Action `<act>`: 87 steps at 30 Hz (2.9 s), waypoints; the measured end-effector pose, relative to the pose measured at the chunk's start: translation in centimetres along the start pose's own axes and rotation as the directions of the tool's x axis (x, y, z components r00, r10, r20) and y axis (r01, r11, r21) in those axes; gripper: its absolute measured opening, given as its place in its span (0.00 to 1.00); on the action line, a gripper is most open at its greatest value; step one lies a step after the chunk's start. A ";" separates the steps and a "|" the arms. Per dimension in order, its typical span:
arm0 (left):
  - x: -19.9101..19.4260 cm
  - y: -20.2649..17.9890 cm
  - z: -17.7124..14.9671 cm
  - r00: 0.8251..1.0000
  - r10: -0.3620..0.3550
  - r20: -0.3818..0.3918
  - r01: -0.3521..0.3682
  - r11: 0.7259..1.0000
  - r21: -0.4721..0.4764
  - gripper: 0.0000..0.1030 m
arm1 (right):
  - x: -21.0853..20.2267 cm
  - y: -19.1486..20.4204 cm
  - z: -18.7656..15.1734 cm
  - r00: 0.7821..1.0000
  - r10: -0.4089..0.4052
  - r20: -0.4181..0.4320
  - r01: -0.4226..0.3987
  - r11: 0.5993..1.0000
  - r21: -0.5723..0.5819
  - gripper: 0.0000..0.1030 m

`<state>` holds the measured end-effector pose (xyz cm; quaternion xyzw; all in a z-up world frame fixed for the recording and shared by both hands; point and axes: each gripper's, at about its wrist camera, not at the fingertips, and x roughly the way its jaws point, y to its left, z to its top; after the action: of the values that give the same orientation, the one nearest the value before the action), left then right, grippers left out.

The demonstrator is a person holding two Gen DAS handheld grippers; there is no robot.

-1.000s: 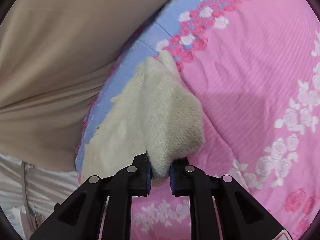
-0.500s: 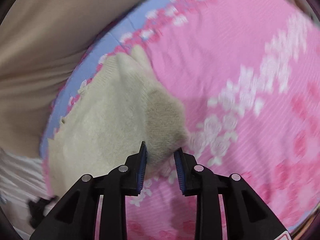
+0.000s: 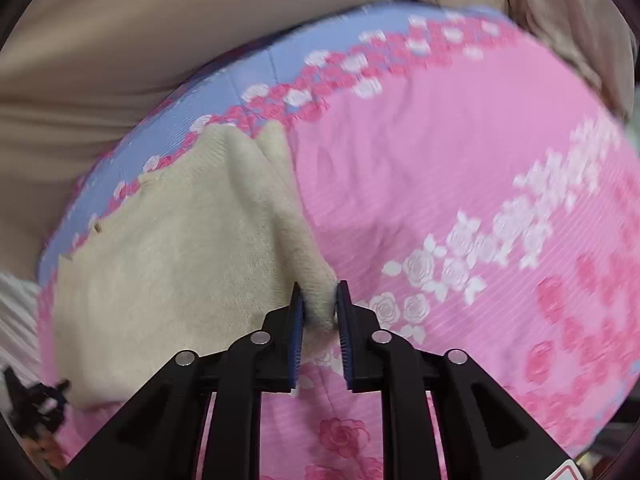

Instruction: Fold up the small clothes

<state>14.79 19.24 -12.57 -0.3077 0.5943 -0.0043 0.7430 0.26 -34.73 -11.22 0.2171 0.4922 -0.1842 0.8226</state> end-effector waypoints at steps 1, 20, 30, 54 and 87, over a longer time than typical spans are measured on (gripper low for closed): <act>-0.5 -0.1 -0.2 0.999 0.029 0.024 -0.029 1.000 0.007 0.34 | -0.7 0.9 0.0 0.999 -0.033 0.034 0.034 0.999 -0.037 0.20; 0.7 -4.5 -1.6 0.973 0.219 0.078 -0.231 0.942 0.244 0.50 | 0.3 5.2 1.7 1.000 0.004 0.009 -0.003 0.989 -0.146 0.07; 1.0 -10.7 -1.3 0.936 0.266 0.232 -0.346 0.823 0.451 0.67 | 4.8 8.2 2.0 0.995 -0.072 -0.075 0.054 0.973 -0.226 0.02; 0.1 -1.0 6.2 0.962 -0.079 -0.261 0.216 0.802 0.556 0.75 | 0.4 3.5 1.0 0.998 0.024 -0.053 -0.036 0.970 -0.239 0.36; 2.3 -1.8 -2.8 0.986 -0.157 -0.049 0.156 0.988 -0.019 0.19 | 0.5 5.9 -0.7 0.991 0.104 -0.081 -0.113 0.986 -0.119 0.39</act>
<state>13.59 15.65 -14.08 -0.3587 0.5868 -0.0658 0.7230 3.05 -29.48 -10.93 0.1989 0.5203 -0.1002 0.8244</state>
